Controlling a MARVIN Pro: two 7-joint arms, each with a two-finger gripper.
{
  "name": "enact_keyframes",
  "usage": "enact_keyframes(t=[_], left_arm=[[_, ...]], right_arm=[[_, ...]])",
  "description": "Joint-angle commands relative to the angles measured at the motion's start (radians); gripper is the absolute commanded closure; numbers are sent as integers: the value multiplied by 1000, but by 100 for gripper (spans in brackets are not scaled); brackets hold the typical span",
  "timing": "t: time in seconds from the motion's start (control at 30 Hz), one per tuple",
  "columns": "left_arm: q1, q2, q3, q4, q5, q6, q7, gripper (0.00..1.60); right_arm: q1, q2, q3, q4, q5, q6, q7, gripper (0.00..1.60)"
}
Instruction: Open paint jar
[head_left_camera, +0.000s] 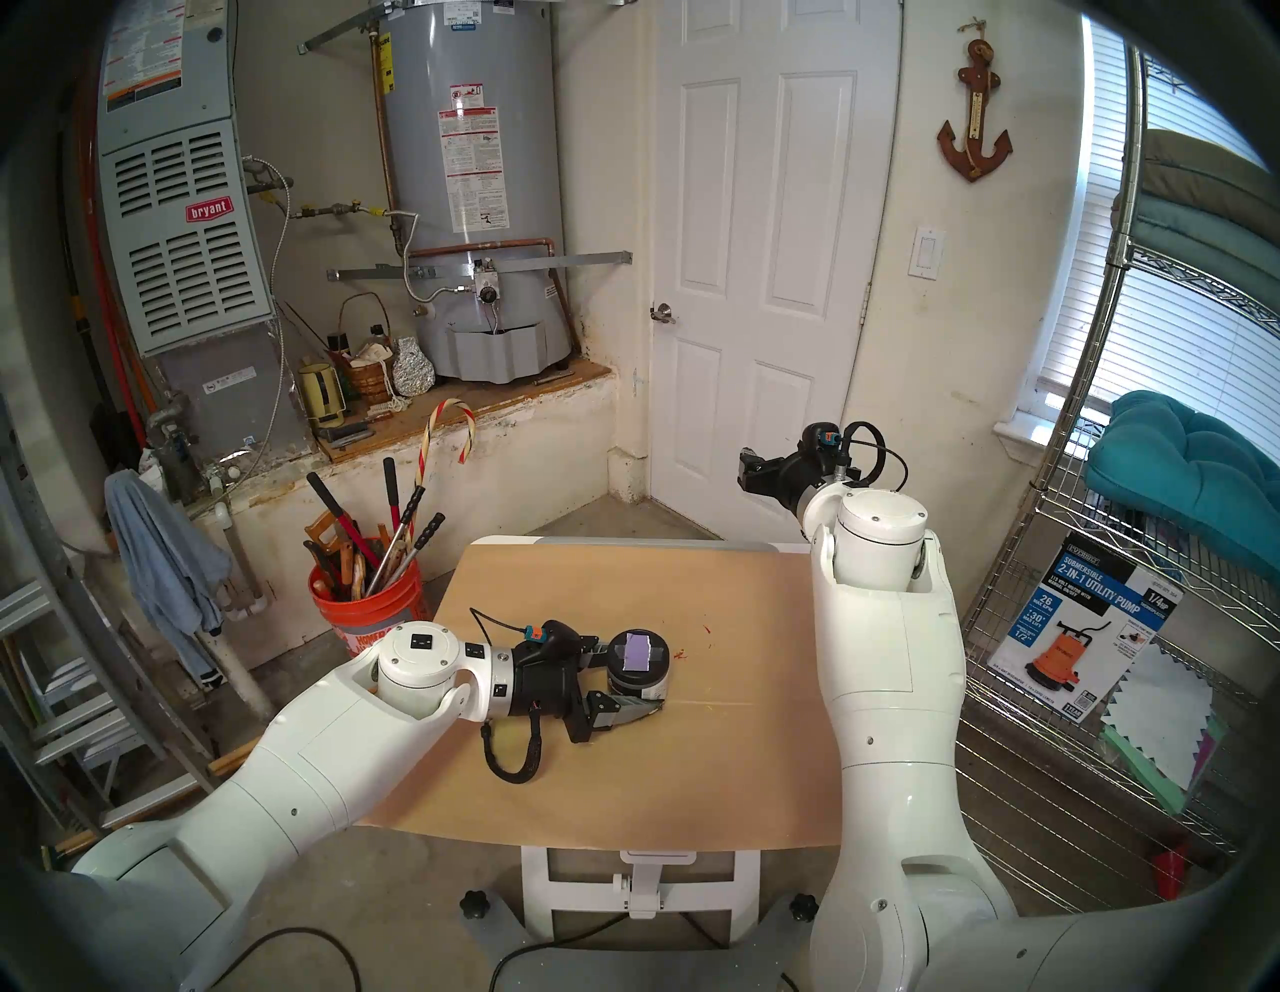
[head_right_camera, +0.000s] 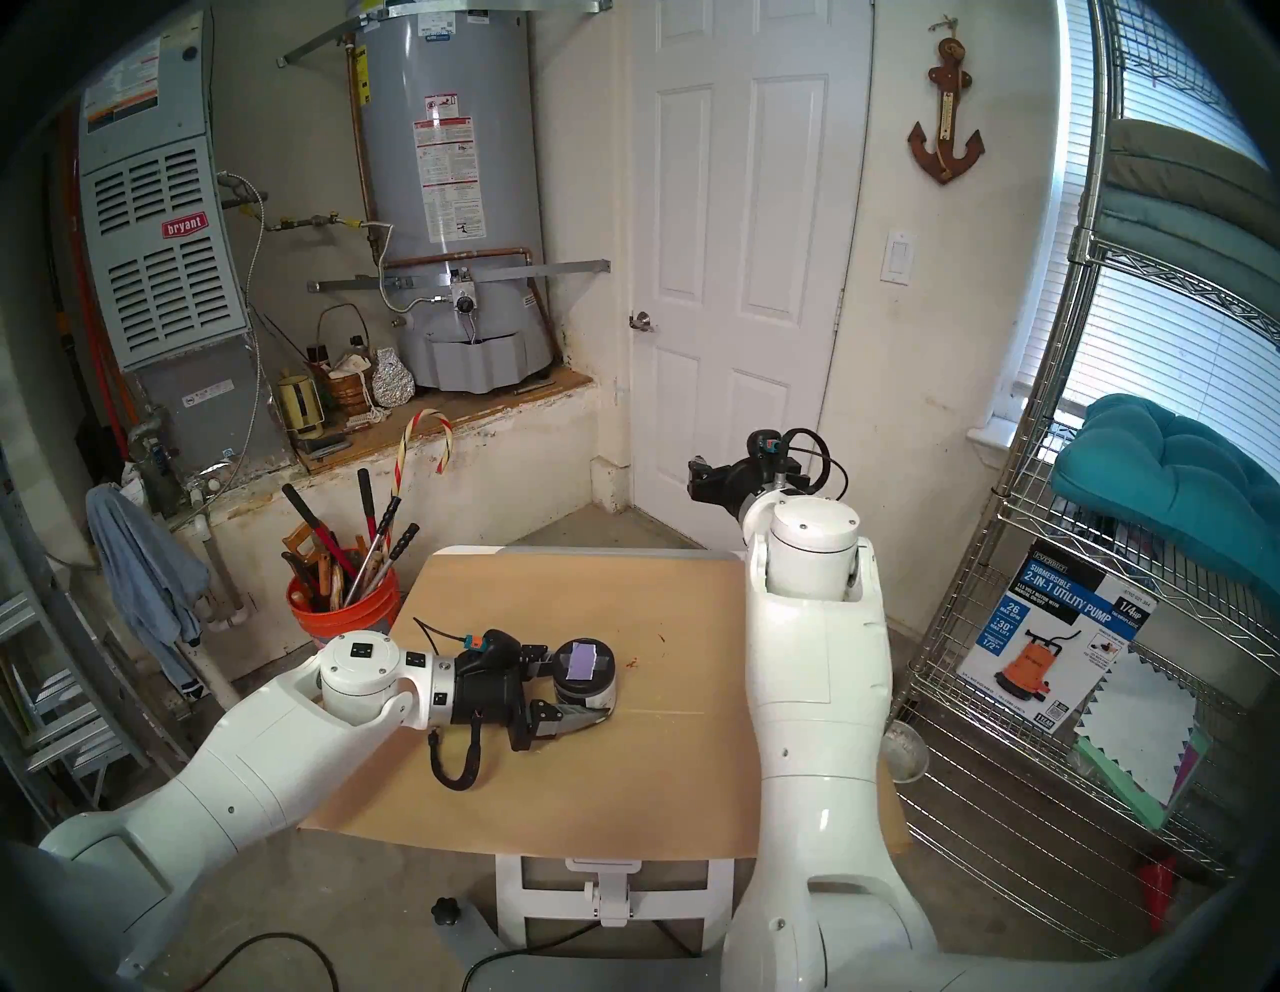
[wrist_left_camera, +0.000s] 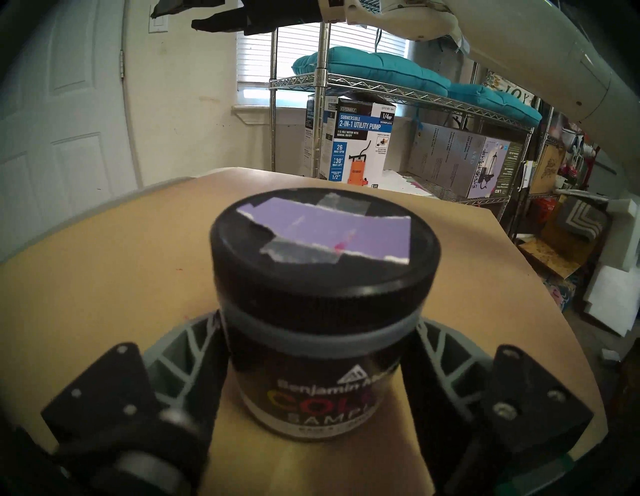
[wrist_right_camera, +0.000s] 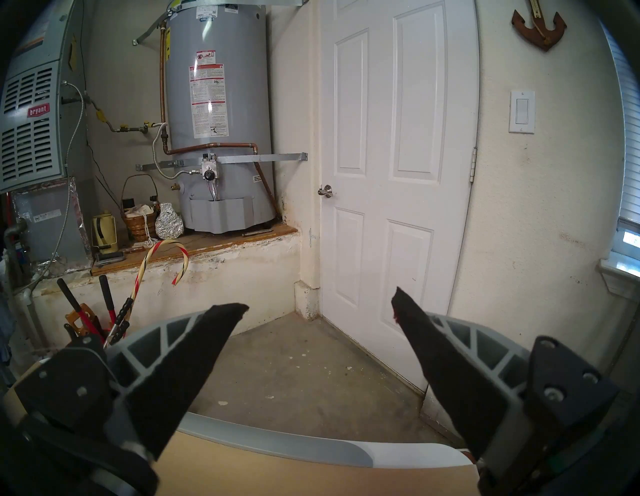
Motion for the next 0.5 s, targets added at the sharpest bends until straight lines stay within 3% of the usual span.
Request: enact_keyframes(t=[0.0,0.47], left_arm=[[-20,9,-17,2,-3,-7,-1,160],[-21,25,-15,23,9,-31,-8,160]], right_arm=[[17,0,-6,-24,-2,-2,0,0],[17,0,-6,-24,-2,-2,0,0]])
